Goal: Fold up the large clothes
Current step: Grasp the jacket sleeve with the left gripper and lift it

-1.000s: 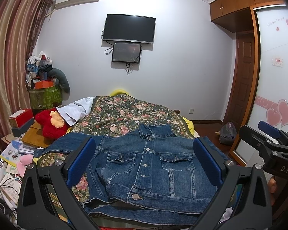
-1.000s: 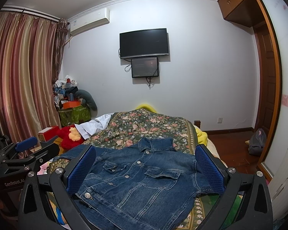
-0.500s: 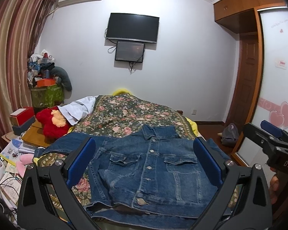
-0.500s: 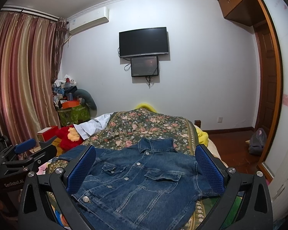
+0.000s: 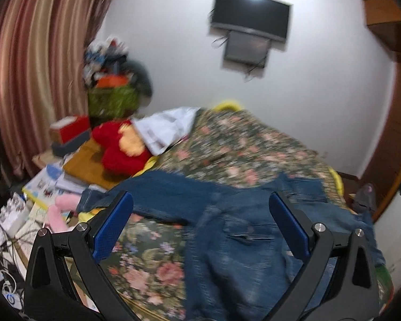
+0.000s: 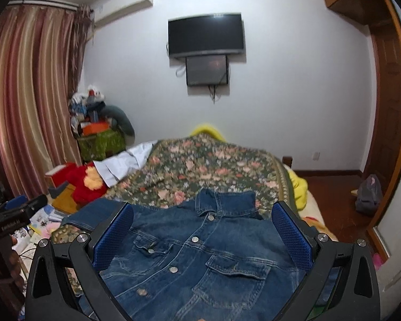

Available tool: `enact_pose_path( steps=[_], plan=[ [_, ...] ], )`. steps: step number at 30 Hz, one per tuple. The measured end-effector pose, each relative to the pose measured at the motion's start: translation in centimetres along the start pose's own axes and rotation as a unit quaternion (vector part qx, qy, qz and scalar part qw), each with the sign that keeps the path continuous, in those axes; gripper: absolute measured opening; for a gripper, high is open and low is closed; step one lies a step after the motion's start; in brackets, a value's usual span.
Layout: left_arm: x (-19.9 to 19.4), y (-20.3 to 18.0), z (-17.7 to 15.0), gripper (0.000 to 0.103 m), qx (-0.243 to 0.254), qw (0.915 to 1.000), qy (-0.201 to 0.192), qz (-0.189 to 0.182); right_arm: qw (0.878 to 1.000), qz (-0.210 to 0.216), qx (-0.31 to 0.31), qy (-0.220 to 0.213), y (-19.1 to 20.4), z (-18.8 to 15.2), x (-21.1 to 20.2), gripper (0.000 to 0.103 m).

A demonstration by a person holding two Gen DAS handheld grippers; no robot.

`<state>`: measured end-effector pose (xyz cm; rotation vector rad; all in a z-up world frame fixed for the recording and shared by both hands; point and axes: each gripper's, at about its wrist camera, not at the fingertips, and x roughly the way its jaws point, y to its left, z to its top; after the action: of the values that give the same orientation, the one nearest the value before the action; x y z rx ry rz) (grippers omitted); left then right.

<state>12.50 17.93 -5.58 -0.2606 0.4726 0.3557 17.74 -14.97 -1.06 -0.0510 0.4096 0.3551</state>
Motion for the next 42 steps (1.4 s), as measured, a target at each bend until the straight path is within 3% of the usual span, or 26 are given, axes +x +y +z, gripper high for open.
enact_pose_path(
  steps=[5, 9, 14, 21, 28, 30, 35, 39, 42],
  plan=[
    [6.4, 6.1, -0.1, 0.102, -0.051, 0.9961, 0.055, 0.047, 0.999, -0.018, -0.001, 0.051, -0.5, 0.2, 7.4, 0.103],
    [11.5, 9.9, -1.2, 0.102, -0.072, 0.9879, 0.113, 0.077, 0.995, -0.026, -0.004, 0.096, -1.0, -0.6, 12.7, 0.103],
    [16.4, 12.9, -3.2, 0.102, -0.126, 0.972, 0.191, 0.052, 0.985, -0.024, -0.01, 0.17, -1.9, -2.6, 19.5, 0.103],
    [20.9, 14.1, -5.2, 0.091, -0.197, 0.9491, 0.246, -0.014, 0.965, 0.001, -0.009, 0.261, -2.3, -6.0, 26.9, 0.103],
    [24.3, 15.0, -4.1, 0.091, -0.203, 0.9512, 0.232, -0.01, 0.951, 0.049, 0.003, 0.307, -1.8, -7.6, 29.7, 0.103],
    [25.2, 15.4, -3.8, 0.085, -0.202, 0.9527, 0.227, -0.001, 0.946, 0.067, 0.01, 0.317, -1.6, -8.1, 29.8, 0.103],
    [26.9, 15.5, -2.5, 0.027, -0.156, 0.9576, 0.231, 0.074, 0.939, 0.08, 0.017, 0.335, -1.5, -8.7, 29.9, 0.103],
    [26.3, 14.8, -0.4, 0.013, -0.128, 0.9659, 0.204, 0.094, 0.936, 0.086, 0.037, 0.338, -2.3, -8.3, 29.4, 0.103],
    [24.8, 12.9, 2.1, 0.01, -0.107, 0.9757, 0.169, 0.089, 0.937, 0.093, 0.052, 0.333, -3.0, -7.7, 28.4, 0.103]
  ],
)
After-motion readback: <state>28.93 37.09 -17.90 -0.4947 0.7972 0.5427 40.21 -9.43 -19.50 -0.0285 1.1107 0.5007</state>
